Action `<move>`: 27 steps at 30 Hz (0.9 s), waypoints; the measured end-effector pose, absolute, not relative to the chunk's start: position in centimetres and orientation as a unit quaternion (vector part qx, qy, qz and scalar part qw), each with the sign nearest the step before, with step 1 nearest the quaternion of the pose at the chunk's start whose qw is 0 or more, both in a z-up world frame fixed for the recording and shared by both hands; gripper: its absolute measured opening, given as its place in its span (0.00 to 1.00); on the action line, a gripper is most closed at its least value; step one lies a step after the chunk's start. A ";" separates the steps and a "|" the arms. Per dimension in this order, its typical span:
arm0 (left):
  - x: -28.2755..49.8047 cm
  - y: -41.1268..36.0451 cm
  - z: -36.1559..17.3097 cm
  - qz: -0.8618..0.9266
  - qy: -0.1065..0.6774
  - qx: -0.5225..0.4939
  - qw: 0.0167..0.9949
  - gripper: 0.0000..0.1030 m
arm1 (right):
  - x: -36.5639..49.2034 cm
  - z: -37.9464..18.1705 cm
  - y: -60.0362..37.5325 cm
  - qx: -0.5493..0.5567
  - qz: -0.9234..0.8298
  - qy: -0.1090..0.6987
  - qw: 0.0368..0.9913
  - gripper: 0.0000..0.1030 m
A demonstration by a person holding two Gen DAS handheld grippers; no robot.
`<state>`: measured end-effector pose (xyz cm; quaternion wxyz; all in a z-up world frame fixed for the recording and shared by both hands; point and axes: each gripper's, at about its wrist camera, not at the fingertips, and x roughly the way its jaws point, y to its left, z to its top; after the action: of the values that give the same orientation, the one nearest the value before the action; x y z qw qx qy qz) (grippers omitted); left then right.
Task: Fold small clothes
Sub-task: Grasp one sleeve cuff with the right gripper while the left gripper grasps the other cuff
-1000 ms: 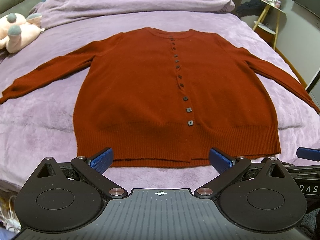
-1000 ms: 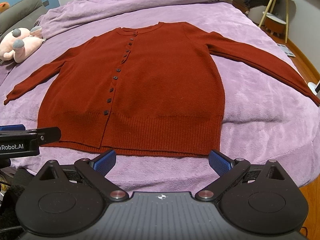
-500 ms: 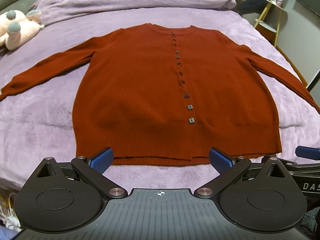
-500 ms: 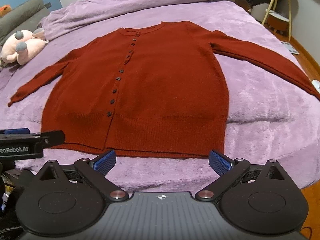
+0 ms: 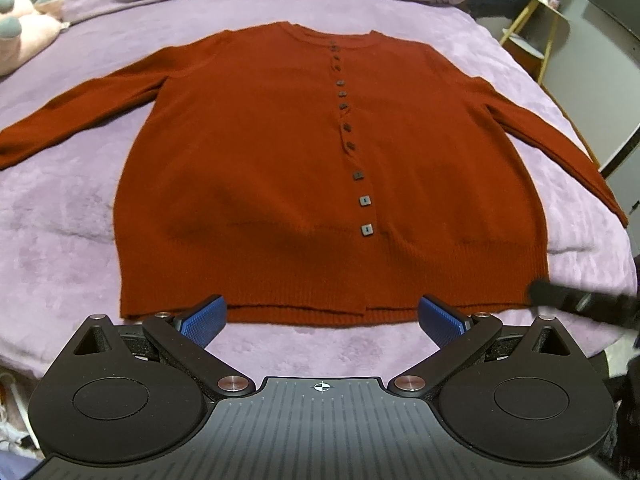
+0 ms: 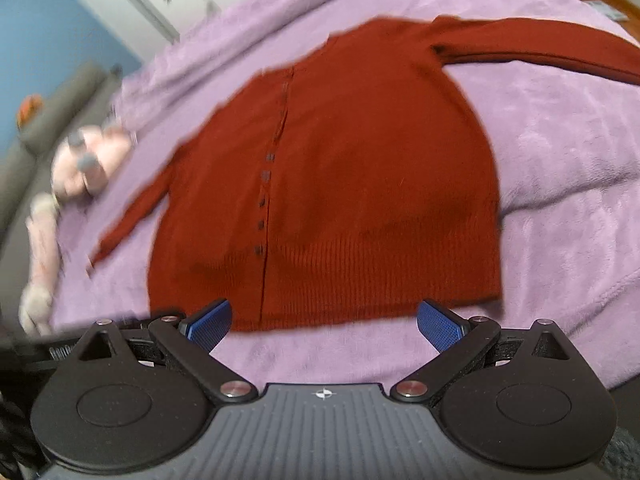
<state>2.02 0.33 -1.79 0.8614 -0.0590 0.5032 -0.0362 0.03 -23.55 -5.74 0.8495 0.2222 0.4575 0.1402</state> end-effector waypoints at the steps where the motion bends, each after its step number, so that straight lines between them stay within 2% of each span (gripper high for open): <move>1: 2.2 0.4 -1.7 -0.034 0.501 -0.060 0.863 1.00 | 0.0 -5.6 -24.8 0.244 0.139 0.422 0.862 0.96; 4: 2.9 0.8 -1.4 -0.015 0.479 -0.057 0.876 1.00 | -0.5 -4.9 -29.5 0.283 0.112 0.265 0.915 0.96; 5: 3.2 0.9 -1.3 -0.014 0.472 -0.057 0.880 1.00 | 0.0 -4.7 -31.2 0.286 0.098 0.239 0.923 0.96; 12: 6.7 1.5 -1.5 0.003 0.481 -0.110 0.870 1.00 | 4.7 -7.6 -44.3 0.391 -0.086 0.213 0.891 0.94; 14: 7.3 1.4 -1.8 0.005 0.481 -0.125 0.868 1.00 | 5.3 -9.5 -47.2 0.429 -0.133 0.206 0.869 0.82; 16: 7.8 1.4 -2.3 0.005 0.485 -0.134 0.864 1.00 | 5.5 -11.4 -49.5 0.476 -0.169 0.198 0.840 0.65; 17: 8.1 1.3 -2.5 0.002 0.487 -0.137 0.862 1.00 | 5.6 -12.5 -50.4 0.498 -0.181 0.194 0.825 0.62; 19: 8.4 1.5 -3.0 -0.002 0.492 -0.142 0.859 1.00 | 5.4 -14.7 -51.9 0.530 -0.198 0.187 0.803 0.49; 22: 9.0 1.7 -3.7 -0.004 0.501 -0.154 0.851 1.00 | 5.6 -16.7 -52.8 0.564 -0.207 0.166 0.782 0.40; 27: 9.8 2.2 -4.8 -0.009 0.513 -0.168 0.842 1.00 | 7.0 -16.2 -53.9 0.548 -0.228 0.156 0.789 0.39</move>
<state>9.76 2.22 -4.77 0.8420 -0.1676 0.5127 -0.0091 6.97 -53.92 -16.17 0.7893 0.5481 0.1563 -0.2283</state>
